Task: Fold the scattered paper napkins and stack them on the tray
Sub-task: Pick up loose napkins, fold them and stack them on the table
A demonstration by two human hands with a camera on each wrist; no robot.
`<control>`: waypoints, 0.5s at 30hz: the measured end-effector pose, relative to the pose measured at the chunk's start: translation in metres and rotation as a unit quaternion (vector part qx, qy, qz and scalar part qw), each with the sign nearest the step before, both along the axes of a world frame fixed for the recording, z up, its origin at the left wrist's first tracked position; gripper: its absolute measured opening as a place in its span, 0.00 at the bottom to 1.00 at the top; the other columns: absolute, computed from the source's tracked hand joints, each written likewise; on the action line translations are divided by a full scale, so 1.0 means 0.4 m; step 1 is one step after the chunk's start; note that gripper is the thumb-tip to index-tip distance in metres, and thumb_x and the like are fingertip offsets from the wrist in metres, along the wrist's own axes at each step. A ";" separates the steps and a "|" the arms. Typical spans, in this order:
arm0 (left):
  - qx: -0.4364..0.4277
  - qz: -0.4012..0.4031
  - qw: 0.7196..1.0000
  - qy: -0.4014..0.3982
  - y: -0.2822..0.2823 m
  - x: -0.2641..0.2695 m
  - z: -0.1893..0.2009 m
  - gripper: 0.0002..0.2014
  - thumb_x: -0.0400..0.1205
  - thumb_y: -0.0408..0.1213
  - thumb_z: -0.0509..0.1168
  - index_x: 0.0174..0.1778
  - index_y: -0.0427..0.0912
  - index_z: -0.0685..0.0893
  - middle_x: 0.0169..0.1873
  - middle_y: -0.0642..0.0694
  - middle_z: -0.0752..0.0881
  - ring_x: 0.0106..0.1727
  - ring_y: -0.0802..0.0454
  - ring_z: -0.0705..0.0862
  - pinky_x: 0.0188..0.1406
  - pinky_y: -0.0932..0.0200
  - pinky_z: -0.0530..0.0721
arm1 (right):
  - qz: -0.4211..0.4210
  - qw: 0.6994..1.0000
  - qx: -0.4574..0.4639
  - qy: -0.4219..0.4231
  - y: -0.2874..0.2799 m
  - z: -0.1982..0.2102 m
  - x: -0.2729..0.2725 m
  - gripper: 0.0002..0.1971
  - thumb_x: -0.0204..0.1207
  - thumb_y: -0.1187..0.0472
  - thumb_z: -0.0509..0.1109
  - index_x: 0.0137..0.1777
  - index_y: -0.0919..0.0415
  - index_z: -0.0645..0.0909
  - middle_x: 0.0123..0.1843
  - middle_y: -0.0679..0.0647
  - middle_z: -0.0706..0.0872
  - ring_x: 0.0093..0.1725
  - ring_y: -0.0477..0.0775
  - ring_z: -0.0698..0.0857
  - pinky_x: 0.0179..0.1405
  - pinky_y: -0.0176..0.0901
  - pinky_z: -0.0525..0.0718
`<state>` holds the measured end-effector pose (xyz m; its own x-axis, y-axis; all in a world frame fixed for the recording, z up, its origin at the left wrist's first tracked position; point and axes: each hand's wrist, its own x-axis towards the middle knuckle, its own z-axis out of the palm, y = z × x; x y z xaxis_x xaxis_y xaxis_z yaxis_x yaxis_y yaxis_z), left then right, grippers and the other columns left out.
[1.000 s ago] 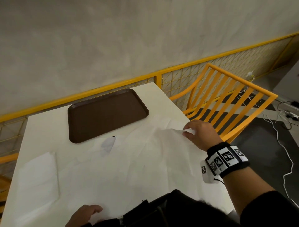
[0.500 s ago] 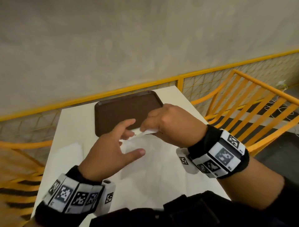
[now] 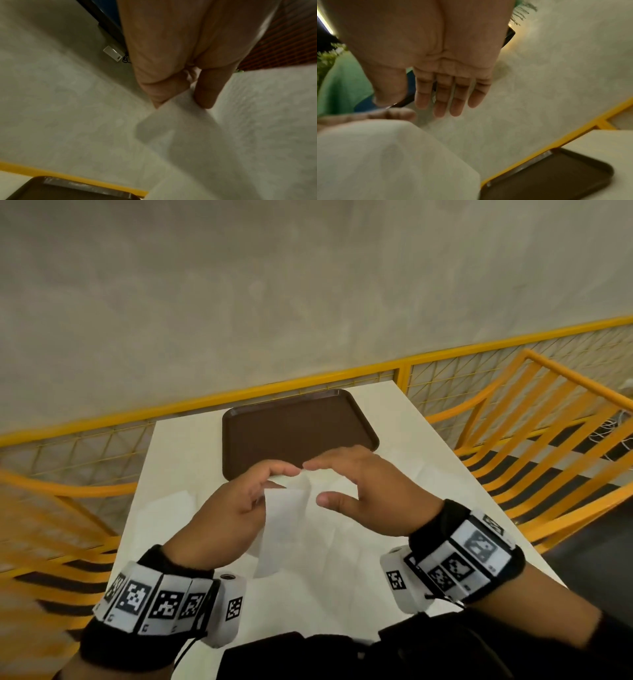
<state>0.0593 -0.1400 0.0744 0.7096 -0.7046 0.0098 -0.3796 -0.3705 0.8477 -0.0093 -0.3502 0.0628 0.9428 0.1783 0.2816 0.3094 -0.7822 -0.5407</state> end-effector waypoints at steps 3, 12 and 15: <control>-0.021 -0.048 0.999 0.014 0.007 -0.001 0.019 0.15 0.79 0.49 0.65 0.60 0.68 0.75 0.50 0.58 0.88 0.53 0.58 0.87 0.43 0.63 0.85 | 0.004 0.998 -0.033 0.061 -0.003 -0.049 0.022 0.25 0.74 0.42 0.68 0.72 0.43 0.73 0.70 0.41 0.78 0.70 0.50 0.73 0.70 0.52 0.71; -0.108 0.007 0.983 0.145 0.069 0.067 -0.021 0.20 0.74 0.44 0.64 0.63 0.60 0.77 0.54 0.47 0.89 0.55 0.50 0.87 0.49 0.60 0.84 | 0.003 0.983 0.104 0.153 0.021 -0.032 0.017 0.06 0.75 0.52 0.74 0.39 0.48 0.80 0.33 0.42 0.81 0.35 0.40 0.78 0.36 0.28 0.73; -0.076 0.215 0.973 0.026 0.079 0.079 -0.080 0.10 0.81 0.37 0.61 0.55 0.56 0.81 0.52 0.49 0.85 0.55 0.46 0.84 0.59 0.46 0.81 | -0.059 0.983 0.098 0.144 0.024 -0.051 0.018 0.09 0.76 0.51 0.72 0.36 0.46 0.77 0.29 0.42 0.80 0.31 0.40 0.77 0.32 0.29 0.72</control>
<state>0.0911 -0.1082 0.0425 0.9410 -0.3353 0.0469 -0.1724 -0.3553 0.9187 -0.0020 -0.3407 0.0425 0.9993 0.0317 0.0183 0.0349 -0.6762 -0.7359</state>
